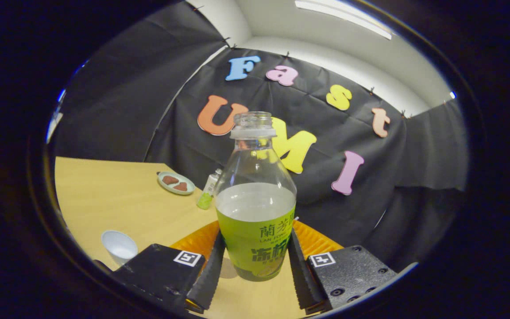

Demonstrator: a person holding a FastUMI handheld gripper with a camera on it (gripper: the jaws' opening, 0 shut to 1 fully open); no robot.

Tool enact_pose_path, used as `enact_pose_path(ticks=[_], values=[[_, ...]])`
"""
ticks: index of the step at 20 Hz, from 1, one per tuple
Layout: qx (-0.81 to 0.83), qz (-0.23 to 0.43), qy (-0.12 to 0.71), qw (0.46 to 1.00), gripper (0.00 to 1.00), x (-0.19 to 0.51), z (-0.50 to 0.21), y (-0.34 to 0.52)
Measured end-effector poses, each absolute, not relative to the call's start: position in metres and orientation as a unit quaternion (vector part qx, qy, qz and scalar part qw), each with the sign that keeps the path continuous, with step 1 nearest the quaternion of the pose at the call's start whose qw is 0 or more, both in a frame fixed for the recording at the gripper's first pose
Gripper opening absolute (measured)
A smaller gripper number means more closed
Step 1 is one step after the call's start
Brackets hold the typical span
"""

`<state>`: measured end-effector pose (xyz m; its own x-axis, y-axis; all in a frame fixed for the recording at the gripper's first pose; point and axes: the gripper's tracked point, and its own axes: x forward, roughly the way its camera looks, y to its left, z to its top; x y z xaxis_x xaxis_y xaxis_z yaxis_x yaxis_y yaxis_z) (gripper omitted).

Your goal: Take the bottle from table, then pour the juice into the cup, finally place the bottle on the coaster

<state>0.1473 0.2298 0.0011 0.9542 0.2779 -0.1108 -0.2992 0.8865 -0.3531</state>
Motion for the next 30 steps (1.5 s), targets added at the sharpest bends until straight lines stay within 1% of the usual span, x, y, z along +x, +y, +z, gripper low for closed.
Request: enact_pose_path(ticks=[3, 8, 14, 24, 30], values=[[-0.123, 0.17, 0.056, 0.976, 0.74, 0.165, 0.002, 0.23], [-0.072, 0.19, 0.073, 0.976, 0.75, 0.198, -0.009, 0.235], [-0.053, 0.203, 0.112, 0.971, 0.76, 0.239, -0.061, 0.248], [-0.015, 0.193, 0.167, 0.967, 0.76, 0.282, -0.142, 0.248], [-0.025, 0.184, 0.174, 0.967, 0.77, 0.294, -0.163, 0.244]])
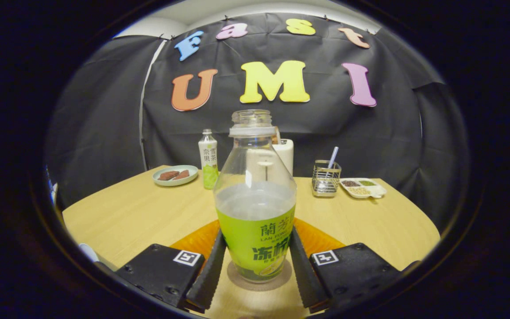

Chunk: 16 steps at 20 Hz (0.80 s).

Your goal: Take the bottle from table, then pour the juice into the cup, finally place the bottle on the coaster

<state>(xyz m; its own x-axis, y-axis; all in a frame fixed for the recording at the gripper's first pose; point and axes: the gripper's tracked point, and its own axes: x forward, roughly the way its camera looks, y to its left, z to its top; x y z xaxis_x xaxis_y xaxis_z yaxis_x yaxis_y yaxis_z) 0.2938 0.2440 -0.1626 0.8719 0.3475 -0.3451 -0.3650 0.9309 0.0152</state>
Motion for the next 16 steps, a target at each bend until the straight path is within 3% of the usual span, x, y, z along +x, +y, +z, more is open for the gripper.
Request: enact_pose_path(ticks=[9, 14, 16], values=[[-0.023, 0.18, 0.167, 0.969, 0.82, 0.298, -0.174, 0.241], [-0.021, 0.173, 0.152, 0.973, 1.0, 0.294, -0.162, 0.238], [-0.018, 0.175, 0.146, 0.973, 1.0, 0.287, -0.153, 0.234]])
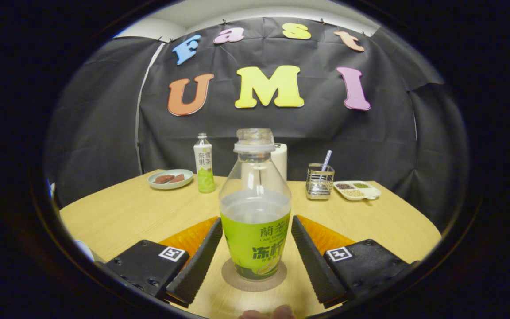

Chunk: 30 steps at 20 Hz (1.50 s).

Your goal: Take the bottle from table, then pour the juice into the cup, finally place the bottle on the coaster

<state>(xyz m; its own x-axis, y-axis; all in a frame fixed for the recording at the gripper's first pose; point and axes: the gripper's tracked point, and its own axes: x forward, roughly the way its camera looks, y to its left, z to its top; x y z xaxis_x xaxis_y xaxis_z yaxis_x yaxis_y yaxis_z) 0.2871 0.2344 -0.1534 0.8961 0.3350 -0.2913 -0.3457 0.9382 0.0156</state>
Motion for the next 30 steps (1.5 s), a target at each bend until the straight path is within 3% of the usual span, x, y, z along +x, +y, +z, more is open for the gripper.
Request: enact_pose_path(ticks=[13, 20, 30], values=[[-0.012, 0.108, 0.056, 0.992, 1.0, 0.201, -0.056, 0.172], [-0.022, 0.069, 0.027, 0.997, 1.0, 0.14, -0.045, 0.142], [-0.033, 0.07, 0.011, 0.997, 1.0, 0.071, -0.063, 0.155]])
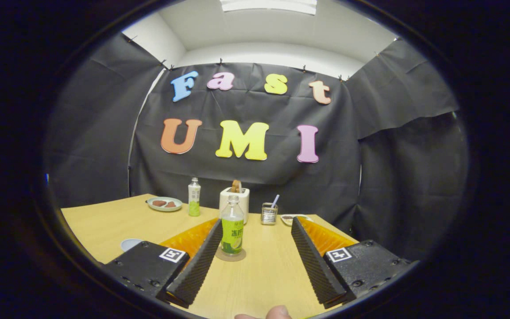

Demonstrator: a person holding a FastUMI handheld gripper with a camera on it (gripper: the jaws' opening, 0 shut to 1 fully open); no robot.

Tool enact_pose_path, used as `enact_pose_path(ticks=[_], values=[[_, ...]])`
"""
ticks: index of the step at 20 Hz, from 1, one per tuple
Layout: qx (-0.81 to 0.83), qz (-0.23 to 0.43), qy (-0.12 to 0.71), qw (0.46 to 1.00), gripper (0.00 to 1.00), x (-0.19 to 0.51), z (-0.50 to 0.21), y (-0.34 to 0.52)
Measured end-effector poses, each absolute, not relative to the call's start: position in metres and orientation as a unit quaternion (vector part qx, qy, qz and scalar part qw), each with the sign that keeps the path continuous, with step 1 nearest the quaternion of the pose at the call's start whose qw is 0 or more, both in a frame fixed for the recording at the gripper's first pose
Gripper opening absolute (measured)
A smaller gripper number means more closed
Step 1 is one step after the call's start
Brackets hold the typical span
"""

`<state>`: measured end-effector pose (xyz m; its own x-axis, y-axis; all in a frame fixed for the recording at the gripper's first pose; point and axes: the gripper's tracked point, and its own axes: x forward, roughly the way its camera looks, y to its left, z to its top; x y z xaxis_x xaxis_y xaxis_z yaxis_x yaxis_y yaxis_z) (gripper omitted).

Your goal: Take the bottle from table, then pour the juice into the cup, finally place the bottle on the coaster

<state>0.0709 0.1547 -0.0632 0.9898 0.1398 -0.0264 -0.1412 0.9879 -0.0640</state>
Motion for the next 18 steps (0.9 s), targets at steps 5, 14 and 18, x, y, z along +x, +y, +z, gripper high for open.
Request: enact_pose_path(ticks=[5, 14, 18], values=[[-0.026, 0.082, 0.021, 0.996, 1.0, 0.053, -0.081, 0.165], [-0.024, 0.087, 0.032, 0.995, 1.0, 0.036, -0.104, 0.159], [-0.013, 0.088, 0.043, 0.995, 1.0, 0.04, -0.109, 0.158]])
